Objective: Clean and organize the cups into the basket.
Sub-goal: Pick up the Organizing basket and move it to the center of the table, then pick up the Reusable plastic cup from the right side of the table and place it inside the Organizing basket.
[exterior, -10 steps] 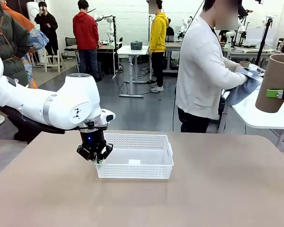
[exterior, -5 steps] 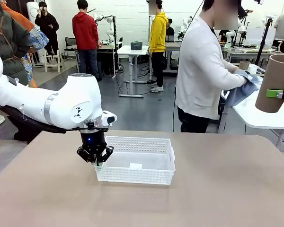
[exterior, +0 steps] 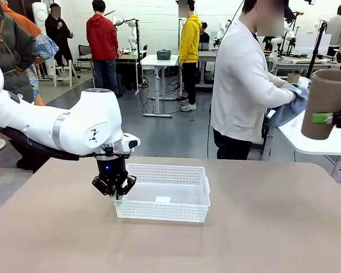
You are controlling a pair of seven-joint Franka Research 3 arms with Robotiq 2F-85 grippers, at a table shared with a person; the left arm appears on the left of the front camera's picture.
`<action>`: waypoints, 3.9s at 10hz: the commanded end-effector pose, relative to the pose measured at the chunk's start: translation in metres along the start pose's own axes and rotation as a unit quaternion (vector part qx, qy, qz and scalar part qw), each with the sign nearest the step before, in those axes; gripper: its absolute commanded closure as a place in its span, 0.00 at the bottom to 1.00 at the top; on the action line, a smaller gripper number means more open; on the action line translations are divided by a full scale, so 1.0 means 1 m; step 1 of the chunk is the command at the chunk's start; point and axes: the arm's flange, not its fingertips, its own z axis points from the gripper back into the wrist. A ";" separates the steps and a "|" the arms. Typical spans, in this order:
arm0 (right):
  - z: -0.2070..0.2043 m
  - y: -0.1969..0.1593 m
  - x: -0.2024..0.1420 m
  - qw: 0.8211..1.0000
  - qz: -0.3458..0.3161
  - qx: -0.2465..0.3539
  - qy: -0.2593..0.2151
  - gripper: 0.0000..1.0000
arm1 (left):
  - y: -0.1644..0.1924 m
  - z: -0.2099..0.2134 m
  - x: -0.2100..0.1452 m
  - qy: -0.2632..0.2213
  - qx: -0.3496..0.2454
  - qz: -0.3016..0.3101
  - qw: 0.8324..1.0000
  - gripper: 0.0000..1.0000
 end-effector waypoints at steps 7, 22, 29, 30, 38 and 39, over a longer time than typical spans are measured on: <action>-0.243 0.053 0.089 0.939 0.087 0.113 0.312 0.17 | 0.000 0.001 0.001 -0.004 -0.002 0.002 1.000 1.00; -0.429 0.123 -0.014 0.859 0.107 0.211 0.455 0.17 | 0.000 0.001 0.001 -0.004 -0.002 0.002 1.000 1.00; -0.403 0.120 0.016 0.890 0.096 0.212 0.393 0.00 | 0.000 0.001 0.001 -0.004 -0.002 0.002 1.000 1.00; -0.369 0.112 0.041 0.914 0.092 0.217 0.330 0.00 | 0.000 0.001 0.001 -0.004 -0.002 0.002 1.000 1.00; -0.058 -0.001 0.031 0.990 0.004 0.143 -0.007 0.00 | 0.000 0.001 0.001 -0.004 -0.002 0.002 1.000 1.00; -0.033 -0.007 0.007 0.991 -0.001 0.133 -0.026 0.00 | 0.000 0.001 0.001 -0.004 -0.002 0.002 1.000 1.00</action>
